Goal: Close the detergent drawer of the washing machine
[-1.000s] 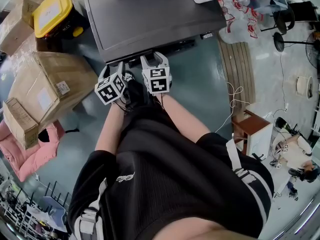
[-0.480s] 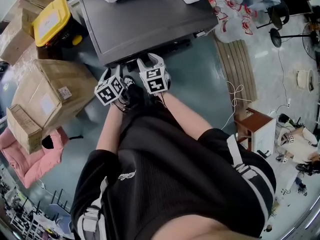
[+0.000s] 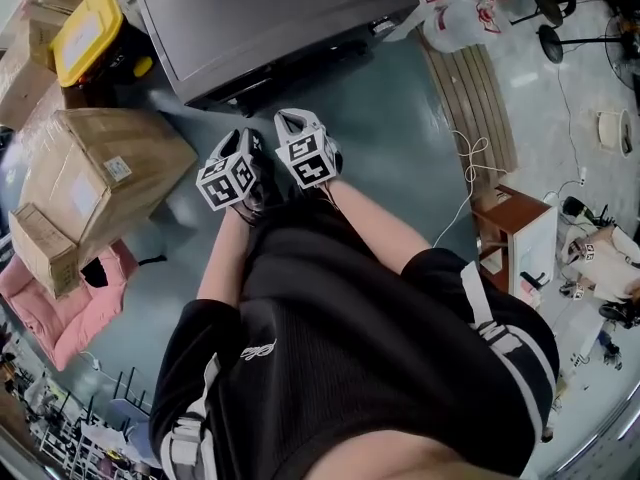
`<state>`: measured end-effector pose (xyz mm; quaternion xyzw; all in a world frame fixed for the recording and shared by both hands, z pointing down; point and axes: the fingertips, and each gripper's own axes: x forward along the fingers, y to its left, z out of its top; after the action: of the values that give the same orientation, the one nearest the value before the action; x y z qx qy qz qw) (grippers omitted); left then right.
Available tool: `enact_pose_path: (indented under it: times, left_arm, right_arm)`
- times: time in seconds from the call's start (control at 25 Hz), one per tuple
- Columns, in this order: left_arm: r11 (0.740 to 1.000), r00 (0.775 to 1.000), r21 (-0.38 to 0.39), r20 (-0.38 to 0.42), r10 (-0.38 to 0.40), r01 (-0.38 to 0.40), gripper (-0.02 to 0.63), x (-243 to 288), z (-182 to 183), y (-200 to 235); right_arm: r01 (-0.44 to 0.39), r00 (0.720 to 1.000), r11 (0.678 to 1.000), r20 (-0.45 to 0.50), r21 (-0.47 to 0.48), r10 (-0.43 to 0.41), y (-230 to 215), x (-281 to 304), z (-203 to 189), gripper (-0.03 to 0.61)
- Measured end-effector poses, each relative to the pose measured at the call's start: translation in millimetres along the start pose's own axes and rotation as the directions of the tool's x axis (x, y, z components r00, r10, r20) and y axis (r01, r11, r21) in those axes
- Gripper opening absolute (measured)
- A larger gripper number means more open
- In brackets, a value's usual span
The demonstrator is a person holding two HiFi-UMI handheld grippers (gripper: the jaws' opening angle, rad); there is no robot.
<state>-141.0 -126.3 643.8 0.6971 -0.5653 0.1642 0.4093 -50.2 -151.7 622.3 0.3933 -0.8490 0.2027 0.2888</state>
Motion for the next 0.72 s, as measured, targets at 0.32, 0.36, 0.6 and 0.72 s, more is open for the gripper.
enact_pose_path:
  times: [0.32,0.36,0.6,0.72]
  left_arm:
    - [0.98,0.98,0.075,-0.091,-0.177,0.184,0.006,1,-27,-37]
    - [0.971,0.972,0.091,-0.107,-0.211,0.221,0.006,2,-27,-44]
    - [0.906,0.919,0.189,-0.194,-0.343,0.378,0.006,-4,-29,-63]
    - [0.875,0.891,0.198,-0.206,-0.404,0.443,0.006,-17,-28,-55]
  right_arm:
    - [0.046,0.999,0.997,-0.018,0.058,-0.045,2,-24,-32,0.006]
    - [0.07,0.997,0.996,-0.02,0.06,-0.069,0,-27,-32,0.006]
    - [0.223,0.975,0.969,-0.03,0.11,-0.221,3,-52,-34,0.006]
    - [0.295,0.955,0.939,-0.04,0.179,-0.292,20,-57,-47,0.006]
